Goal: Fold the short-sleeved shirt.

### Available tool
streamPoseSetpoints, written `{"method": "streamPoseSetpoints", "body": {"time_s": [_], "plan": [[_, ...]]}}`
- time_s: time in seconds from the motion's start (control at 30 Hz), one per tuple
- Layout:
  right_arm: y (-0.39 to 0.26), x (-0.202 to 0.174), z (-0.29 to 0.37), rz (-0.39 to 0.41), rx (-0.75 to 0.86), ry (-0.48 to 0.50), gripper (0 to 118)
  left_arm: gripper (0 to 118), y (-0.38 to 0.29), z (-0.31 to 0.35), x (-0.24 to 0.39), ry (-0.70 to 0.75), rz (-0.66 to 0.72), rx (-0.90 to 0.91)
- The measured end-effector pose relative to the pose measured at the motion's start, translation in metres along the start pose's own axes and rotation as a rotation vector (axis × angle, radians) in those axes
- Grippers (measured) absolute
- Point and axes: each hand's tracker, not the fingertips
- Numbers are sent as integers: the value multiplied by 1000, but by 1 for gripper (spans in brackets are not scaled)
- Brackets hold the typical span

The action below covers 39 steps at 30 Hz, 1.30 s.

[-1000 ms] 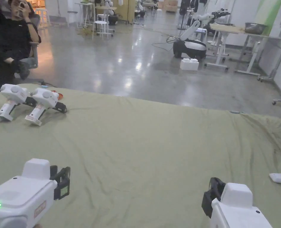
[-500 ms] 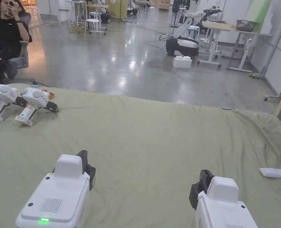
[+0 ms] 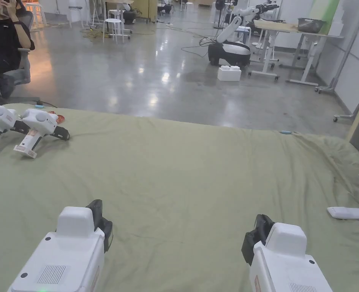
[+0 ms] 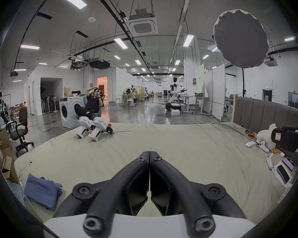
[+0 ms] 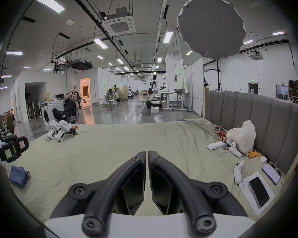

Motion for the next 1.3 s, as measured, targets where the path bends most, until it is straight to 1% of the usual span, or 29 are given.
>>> {"method": "streamPoseSetpoints", "body": {"time_s": [0.1,0.13,0.17,0.2,0.23,0.27,0.33,0.37,0.4,0.43,0.47,0.53,0.63,0.7,0.77,0.8,0.87,0.93,1.0,1.1,1.17,1.2,1.3], "plan": [[-1,0,-1,-6,-8,4,4,0,2,1,0,-5,3,-2],[-1,0,-1,-6,-10,2,4,3,3,1,1,-4,2,-2],[-1,0,-1,-7,-11,3,6,9,4,1,1,-2,0,0],[-1,0,-1,-9,-13,5,9,17,4,1,2,-4,-3,2],[-1,0,0,-8,-14,5,25,33,5,1,3,-6,-5,4],[-1,-1,0,-4,-14,2,44,47,6,2,4,-8,-6,5],[0,-2,0,7,-13,-6,89,82,7,2,5,-11,-7,4],[-1,-2,-1,9,-12,-4,95,90,7,2,7,-6,-12,7],[-1,-2,-1,11,-8,-4,96,93,7,2,9,2,-18,13],[-1,-2,0,11,-3,-3,96,93,7,2,8,10,-24,20],[0,-2,1,14,0,0,98,101,7,3,8,14,-31,25],[0,-3,0,19,-4,7,98,108,9,3,9,22,-37,30],[1,-4,-1,16,1,14,98,109,11,4,7,26,-29,38],[3,-4,-1,-11,5,39,99,109,13,4,4,34,-20,42],[5,-4,-1,-30,7,59,102,113,14,5,3,37,-17,42],[6,-7,-1,-25,6,48,103,113,15,5,3,40,-16,36],[9,-16,-2,40,7,-11,104,113,15,4,1,49,-11,30],[9,-24,-4,79,8,-51,104,113,15,4,1,53,-2,14],[9,-28,-4,64,4,-41,104,113,14,3,0,48,12,-4],[10,-28,-5,-19,-24,13,104,113,13,3,0,35,21,-15],[13,-28,-5,-39,-36,13,104,113,12,3,0,26,18,-21],[15,-28,-5,-66,-49,5,104,113,12,3,0,21,17,-27],[19,-27,-9,-113,-98,-4,104,113,11,2,-2,17,30,-41]]}}
